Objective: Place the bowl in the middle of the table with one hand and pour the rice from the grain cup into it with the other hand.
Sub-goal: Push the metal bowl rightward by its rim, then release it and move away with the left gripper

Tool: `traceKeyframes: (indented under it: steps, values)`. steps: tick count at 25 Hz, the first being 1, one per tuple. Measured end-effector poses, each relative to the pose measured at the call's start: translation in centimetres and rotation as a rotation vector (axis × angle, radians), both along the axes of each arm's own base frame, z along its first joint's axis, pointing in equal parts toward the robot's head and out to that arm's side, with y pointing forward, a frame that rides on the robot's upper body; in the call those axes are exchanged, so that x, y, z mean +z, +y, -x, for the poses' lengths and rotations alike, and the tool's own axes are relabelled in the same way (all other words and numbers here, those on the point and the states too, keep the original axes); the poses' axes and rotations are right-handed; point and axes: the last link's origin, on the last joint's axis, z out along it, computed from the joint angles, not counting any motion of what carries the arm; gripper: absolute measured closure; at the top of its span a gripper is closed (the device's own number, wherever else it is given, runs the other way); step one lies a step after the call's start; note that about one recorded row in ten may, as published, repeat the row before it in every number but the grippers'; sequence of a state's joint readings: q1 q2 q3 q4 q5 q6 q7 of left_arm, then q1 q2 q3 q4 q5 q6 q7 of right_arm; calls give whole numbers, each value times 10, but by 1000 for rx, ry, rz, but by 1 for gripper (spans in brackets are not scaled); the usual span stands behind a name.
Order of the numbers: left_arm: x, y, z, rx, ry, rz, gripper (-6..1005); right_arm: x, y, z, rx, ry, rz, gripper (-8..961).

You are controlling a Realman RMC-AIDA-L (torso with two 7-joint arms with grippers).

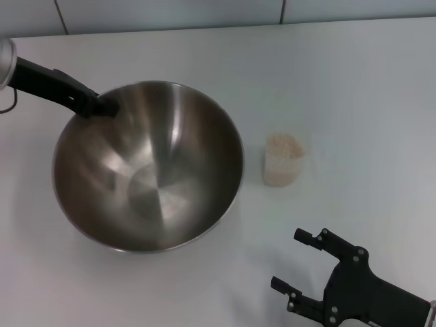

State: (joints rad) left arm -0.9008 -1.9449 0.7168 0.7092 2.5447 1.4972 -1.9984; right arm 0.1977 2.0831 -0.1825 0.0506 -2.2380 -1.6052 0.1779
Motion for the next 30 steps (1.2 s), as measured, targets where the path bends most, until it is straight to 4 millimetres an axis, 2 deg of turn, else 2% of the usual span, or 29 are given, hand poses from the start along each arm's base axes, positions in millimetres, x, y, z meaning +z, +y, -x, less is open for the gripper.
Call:
traceKeyframes:
  steps: [7, 15, 23, 30]
  values:
    - [-15, -2, 3, -11, 4, 11, 957, 0, 0, 0, 2, 0, 0, 182]
    - [-17, 2, 8, -11, 18, -36, 958, 0, 0, 1, 3, 1, -1, 180]
    - [-28, -1, 5, -32, 33, -7, 958, 0, 1, 1, 5, 2, -1, 182]
    - [-28, 2, -1, -57, 39, -35, 939, 0, 0, 1, 5, 3, 0, 180]
